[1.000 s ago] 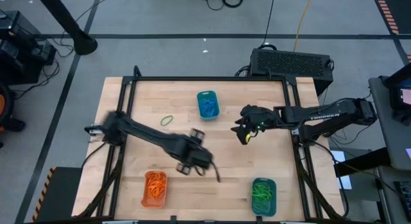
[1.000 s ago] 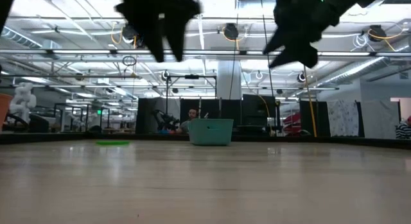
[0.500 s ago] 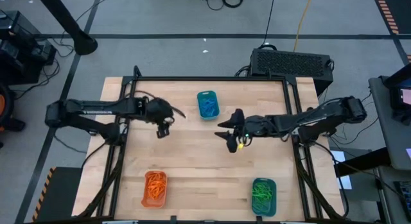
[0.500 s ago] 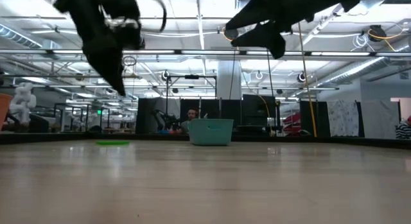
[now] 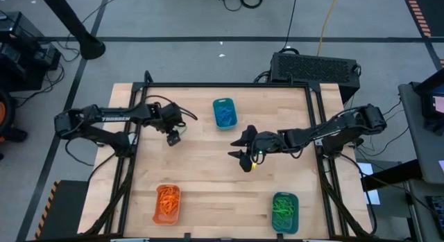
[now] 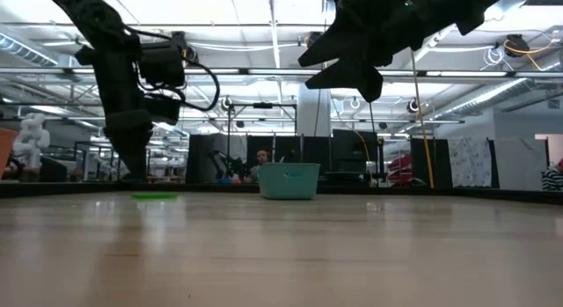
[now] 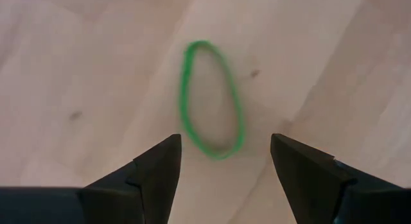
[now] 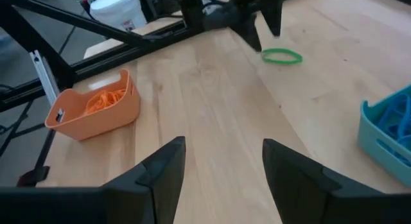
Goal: Sort rubber bands into baskets
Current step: Put the green rubber band into the bottom bin
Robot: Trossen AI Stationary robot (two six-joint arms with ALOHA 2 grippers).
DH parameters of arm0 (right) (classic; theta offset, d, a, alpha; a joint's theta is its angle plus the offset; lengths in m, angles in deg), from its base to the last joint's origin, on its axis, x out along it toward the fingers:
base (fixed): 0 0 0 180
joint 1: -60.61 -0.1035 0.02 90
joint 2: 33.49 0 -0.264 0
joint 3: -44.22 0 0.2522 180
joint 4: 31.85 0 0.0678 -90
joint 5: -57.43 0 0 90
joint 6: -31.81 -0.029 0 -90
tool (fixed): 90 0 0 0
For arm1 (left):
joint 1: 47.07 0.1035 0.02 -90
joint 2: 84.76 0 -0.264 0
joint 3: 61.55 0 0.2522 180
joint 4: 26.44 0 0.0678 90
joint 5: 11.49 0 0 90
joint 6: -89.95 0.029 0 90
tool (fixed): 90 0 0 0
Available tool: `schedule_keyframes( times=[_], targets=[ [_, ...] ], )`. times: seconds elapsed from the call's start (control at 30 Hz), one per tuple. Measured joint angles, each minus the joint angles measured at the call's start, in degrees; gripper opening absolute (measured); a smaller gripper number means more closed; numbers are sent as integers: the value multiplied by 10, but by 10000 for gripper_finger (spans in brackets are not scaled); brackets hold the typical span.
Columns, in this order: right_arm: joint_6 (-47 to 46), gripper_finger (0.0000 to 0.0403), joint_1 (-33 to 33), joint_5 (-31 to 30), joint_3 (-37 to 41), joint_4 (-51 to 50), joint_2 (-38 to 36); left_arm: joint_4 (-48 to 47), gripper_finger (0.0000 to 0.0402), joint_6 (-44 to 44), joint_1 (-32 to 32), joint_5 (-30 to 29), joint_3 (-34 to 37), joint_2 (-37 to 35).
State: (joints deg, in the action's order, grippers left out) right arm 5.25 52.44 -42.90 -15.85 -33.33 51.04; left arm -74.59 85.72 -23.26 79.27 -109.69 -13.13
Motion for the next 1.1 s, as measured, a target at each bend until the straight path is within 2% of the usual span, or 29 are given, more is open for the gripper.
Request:
schedule_keyframes(
  times=[0.13, 0.27, 0.53, 0.6, 0.67, 0.8, 0.83, 1.0, 1.1],
  targets=[
    [2, 199, 0, 0, 0, 2, 0, 31, 246, 1, 0, 11, 10, 33],
    [2, 199, 0, 1, 0, 1, 0, 31, 246, 11, -1, -36, 11, 63],
    [2, 199, -2, 2, 0, -1, 0, 36, 240, 25, -1, -17, 9, 85],
    [2, 199, -2, 2, 0, -1, 0, 36, 218, 35, -1, -9, 8, 88],
    [2, 199, -2, 2, 0, -1, 0, 35, 177, 48, -2, -2, 8, 88],
    [1, 199, -2, 2, 0, -1, 0, 33, 45, 55, -3, 5, 9, 88],
    [1, 199, -2, 2, 0, -1, 0, 33, 24, 55, -3, 6, 9, 88],
    [3, 199, -2, 3, 0, -7, -17, 33, 6, 45, -20, -3, 6, 70],
    [3, 199, -2, 3, 0, -22, -33, 68, 4, 20, -52, 16, 7, 49]
  ],
)
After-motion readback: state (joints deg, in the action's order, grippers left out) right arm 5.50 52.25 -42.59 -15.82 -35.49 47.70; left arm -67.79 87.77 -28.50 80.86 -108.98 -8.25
